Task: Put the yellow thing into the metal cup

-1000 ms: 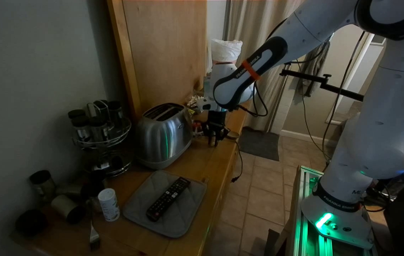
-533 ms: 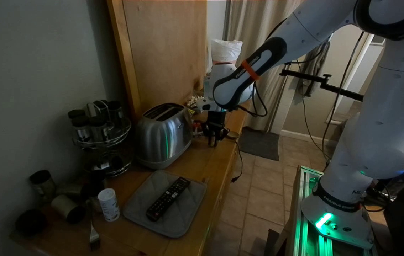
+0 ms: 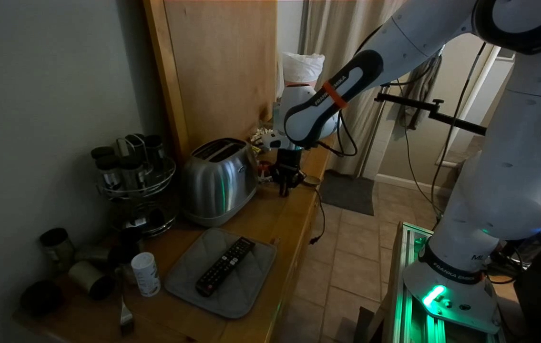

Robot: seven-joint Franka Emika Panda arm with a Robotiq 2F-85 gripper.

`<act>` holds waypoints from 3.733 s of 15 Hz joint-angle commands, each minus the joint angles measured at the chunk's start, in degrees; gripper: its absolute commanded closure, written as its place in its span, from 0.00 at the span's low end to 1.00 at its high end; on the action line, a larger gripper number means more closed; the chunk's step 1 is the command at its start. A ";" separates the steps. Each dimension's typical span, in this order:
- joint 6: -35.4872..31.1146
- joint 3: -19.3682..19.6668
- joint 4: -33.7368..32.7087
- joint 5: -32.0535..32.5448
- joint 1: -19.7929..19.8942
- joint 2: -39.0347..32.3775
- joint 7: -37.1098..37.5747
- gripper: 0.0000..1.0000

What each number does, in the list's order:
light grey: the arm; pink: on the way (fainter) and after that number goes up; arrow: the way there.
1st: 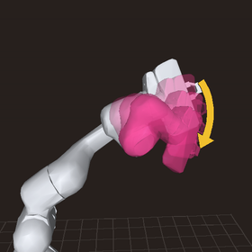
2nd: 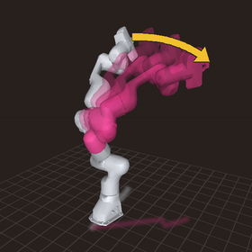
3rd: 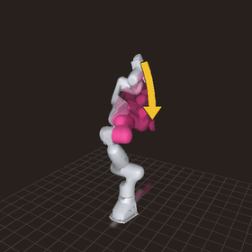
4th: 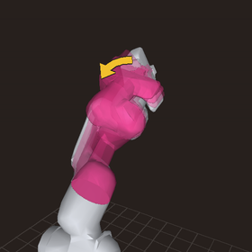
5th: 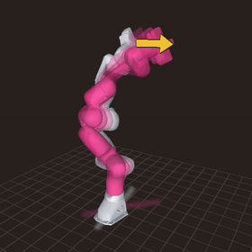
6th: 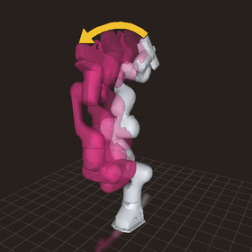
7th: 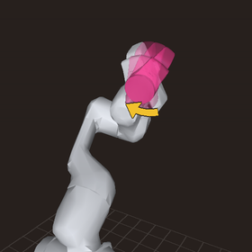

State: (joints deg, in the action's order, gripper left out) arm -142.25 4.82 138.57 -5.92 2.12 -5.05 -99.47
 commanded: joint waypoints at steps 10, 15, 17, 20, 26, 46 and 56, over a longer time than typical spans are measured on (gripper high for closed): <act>-0.90 -0.79 -0.26 2.30 1.33 0.40 0.38 0.97; -0.84 -0.64 -0.03 4.47 1.62 1.66 0.99 0.98; -0.01 -0.67 0.16 4.96 1.66 2.61 1.00 0.98; 1.90 -0.57 1.01 5.36 1.58 4.82 1.39 0.98; -1.70 -0.25 3.80 9.06 1.28 11.18 1.28 0.98; -14.86 -0.07 -4.41 9.29 -1.89 5.46 -8.37 0.98; -15.69 -0.80 -9.89 7.28 2.71 -1.44 -25.46 0.98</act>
State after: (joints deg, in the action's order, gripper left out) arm -157.04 4.68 130.93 2.65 2.85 -3.95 -119.64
